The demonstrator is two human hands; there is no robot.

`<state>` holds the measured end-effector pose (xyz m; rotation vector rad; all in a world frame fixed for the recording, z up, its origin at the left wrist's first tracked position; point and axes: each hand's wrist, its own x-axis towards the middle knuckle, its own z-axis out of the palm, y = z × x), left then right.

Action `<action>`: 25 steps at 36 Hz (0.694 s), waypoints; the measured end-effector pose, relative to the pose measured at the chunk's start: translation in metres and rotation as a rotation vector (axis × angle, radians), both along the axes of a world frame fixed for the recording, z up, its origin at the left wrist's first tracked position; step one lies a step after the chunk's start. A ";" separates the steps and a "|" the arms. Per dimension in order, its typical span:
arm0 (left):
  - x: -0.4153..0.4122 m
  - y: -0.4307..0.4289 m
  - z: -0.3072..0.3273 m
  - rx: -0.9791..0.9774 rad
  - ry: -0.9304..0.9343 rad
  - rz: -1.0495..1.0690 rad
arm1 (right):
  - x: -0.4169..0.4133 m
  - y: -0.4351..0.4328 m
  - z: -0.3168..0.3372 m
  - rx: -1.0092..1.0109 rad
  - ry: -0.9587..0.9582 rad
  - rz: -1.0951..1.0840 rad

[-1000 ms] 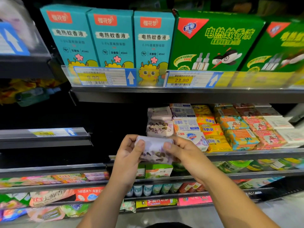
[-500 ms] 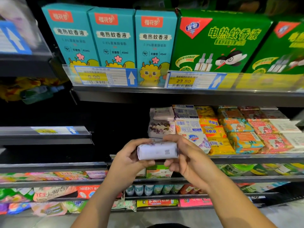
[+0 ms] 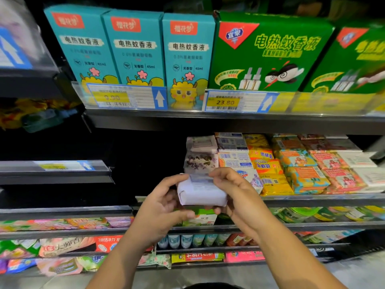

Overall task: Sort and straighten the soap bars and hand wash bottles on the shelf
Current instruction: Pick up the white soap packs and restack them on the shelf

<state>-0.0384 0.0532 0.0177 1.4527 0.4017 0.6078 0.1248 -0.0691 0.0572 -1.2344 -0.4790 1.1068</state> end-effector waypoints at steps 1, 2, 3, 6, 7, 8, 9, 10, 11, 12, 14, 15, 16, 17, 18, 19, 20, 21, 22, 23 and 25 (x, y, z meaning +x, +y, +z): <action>0.001 0.001 0.001 0.073 0.010 0.063 | 0.000 0.000 0.000 0.024 0.044 0.038; 0.003 0.003 0.002 0.143 0.009 0.121 | 0.000 0.000 -0.001 0.060 0.080 0.092; 0.003 0.005 0.002 0.194 0.003 0.168 | 0.001 0.000 -0.002 0.092 0.093 0.147; 0.002 0.007 0.004 0.141 -0.029 0.206 | -0.001 0.001 -0.003 0.065 -0.109 0.236; 0.000 0.006 0.005 0.088 -0.038 0.204 | -0.002 0.002 -0.004 0.033 -0.208 0.224; -0.001 0.005 0.006 0.050 -0.040 0.205 | -0.003 0.003 -0.004 0.013 -0.284 0.201; -0.001 0.004 0.009 0.038 -0.037 0.213 | -0.004 0.004 -0.004 0.000 -0.344 0.176; -0.001 0.002 0.014 0.044 -0.035 0.227 | -0.004 0.005 -0.005 -0.009 -0.399 0.160; 0.000 0.001 0.018 0.060 -0.036 0.248 | -0.005 0.005 -0.007 -0.010 -0.445 0.157; 0.001 0.000 0.022 0.086 -0.045 0.272 | -0.006 0.004 -0.010 -0.017 -0.482 0.161; 0.005 -0.002 0.028 0.142 -0.061 0.316 | -0.011 0.004 -0.012 -0.051 -0.544 0.174; 0.007 -0.004 0.031 0.159 -0.065 0.328 | -0.015 0.005 -0.014 -0.072 -0.567 0.175; 0.010 -0.007 0.034 0.170 -0.065 0.324 | -0.018 0.006 -0.017 -0.077 -0.586 0.176; 0.014 -0.010 0.036 0.184 -0.057 0.308 | -0.022 0.008 -0.019 -0.082 -0.593 0.166; 0.016 -0.013 0.037 0.205 -0.048 0.287 | -0.026 0.009 -0.019 -0.062 -0.578 0.163; 0.018 -0.015 0.038 0.229 -0.040 0.267 | -0.028 0.009 -0.018 -0.039 -0.569 0.164; 0.019 -0.017 0.039 0.253 -0.034 0.253 | -0.028 0.008 -0.020 0.008 -0.562 0.170; 0.019 -0.017 0.039 0.276 -0.026 0.249 | -0.028 0.006 -0.019 0.021 -0.553 0.145; 0.018 -0.016 0.039 0.298 -0.019 0.252 | -0.026 0.004 -0.019 0.007 -0.522 0.135; 0.016 -0.014 0.039 0.315 -0.013 0.259 | -0.022 0.001 -0.018 -0.013 -0.483 0.134; 0.011 -0.007 0.038 0.327 0.006 0.271 | -0.013 -0.002 -0.017 -0.016 -0.349 0.064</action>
